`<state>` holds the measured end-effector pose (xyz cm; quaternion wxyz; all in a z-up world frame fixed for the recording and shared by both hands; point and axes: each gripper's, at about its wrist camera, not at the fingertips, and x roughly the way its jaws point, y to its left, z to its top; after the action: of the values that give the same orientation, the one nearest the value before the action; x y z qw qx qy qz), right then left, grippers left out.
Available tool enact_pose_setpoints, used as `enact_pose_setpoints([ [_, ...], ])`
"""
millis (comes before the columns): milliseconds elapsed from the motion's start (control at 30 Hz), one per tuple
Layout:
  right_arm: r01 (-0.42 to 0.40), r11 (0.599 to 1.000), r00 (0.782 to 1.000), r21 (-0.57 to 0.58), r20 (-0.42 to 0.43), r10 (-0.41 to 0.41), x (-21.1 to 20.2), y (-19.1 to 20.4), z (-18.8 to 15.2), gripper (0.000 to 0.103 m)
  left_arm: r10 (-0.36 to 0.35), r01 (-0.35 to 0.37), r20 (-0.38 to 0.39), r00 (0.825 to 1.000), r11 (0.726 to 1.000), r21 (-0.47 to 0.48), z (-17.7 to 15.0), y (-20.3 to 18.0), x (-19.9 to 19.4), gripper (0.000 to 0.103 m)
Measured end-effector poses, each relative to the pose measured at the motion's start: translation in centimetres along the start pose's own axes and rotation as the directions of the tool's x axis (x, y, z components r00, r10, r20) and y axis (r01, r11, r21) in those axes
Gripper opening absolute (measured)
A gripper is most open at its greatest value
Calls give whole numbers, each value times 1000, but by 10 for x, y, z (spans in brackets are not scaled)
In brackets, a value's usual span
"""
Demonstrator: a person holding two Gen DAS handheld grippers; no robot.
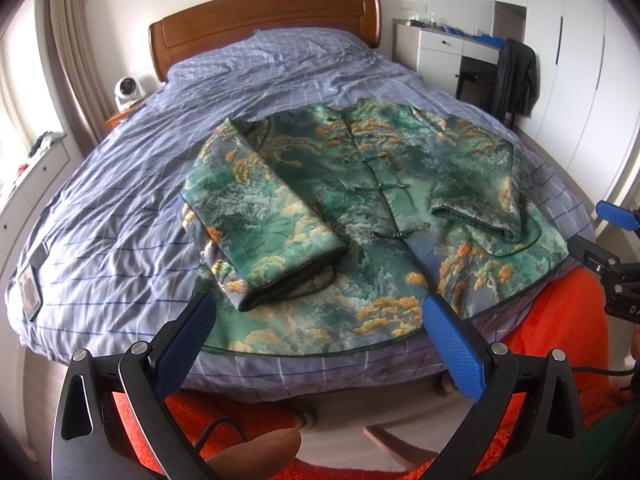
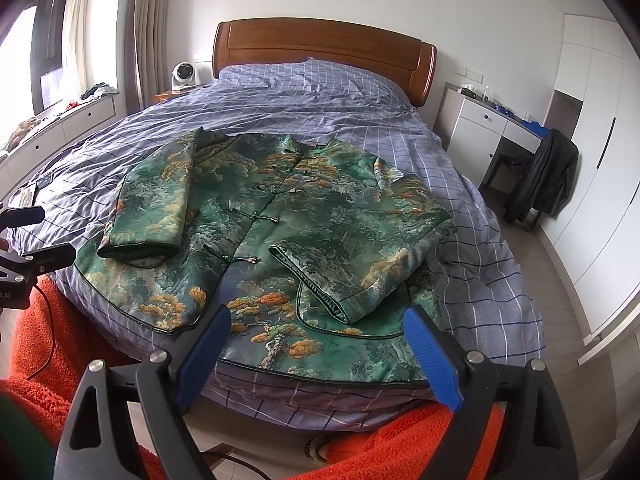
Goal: Fold large clothes
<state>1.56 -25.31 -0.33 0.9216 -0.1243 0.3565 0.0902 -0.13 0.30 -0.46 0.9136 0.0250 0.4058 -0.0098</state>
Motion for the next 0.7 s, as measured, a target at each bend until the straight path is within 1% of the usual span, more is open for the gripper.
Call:
enact_pose_setpoints([
  [700,-7,1000,1000,-4,-9,7,4,4,-4,90,-1,2,-4,1000,1000,10,-3,-1,1,103],
])
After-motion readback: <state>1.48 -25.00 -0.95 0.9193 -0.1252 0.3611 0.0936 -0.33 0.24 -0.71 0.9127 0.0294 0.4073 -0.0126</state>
